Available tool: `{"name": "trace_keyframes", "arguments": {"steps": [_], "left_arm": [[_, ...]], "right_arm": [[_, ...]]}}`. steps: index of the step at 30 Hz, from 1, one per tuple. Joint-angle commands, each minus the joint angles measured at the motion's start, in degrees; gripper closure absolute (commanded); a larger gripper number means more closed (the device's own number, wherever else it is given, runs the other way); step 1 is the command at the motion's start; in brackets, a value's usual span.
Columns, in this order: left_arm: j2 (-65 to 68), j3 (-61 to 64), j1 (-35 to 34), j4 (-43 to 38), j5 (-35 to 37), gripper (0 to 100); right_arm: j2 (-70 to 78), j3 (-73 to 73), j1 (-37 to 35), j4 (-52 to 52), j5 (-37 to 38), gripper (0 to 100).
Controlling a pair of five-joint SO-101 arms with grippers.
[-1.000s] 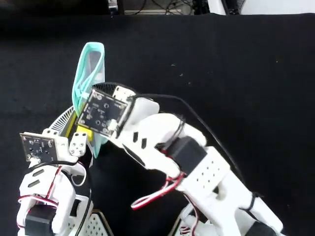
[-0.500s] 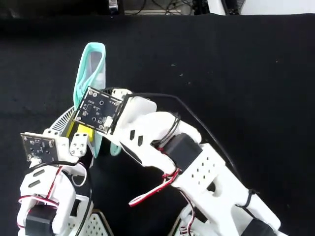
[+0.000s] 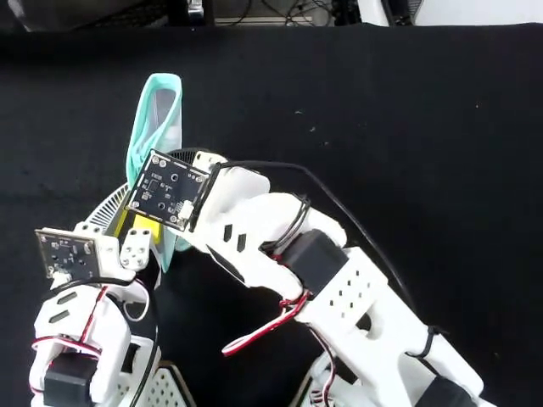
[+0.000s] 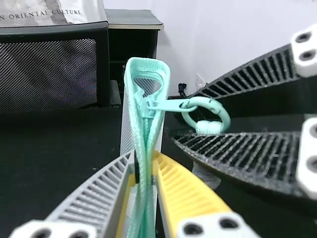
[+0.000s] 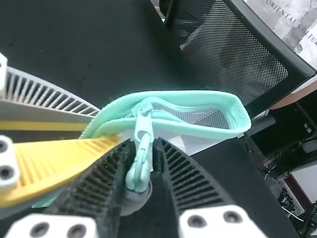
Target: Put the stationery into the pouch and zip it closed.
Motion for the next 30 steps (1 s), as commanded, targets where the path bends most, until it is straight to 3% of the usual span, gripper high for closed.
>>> {"name": "trace_keyframes", "arguments": {"steps": [1, 30], "left_arm": [[-0.09, -0.31, 0.66, 0.09, -0.53, 97], [-0.09, -0.31, 0.66, 0.09, -0.53, 97]], "right_arm": [[-1.8, -2.86, 1.23, 0.35, 0.53, 93.8], [-2.15, -3.56, 1.32, 0.44, 0.44, 93.4]]}}
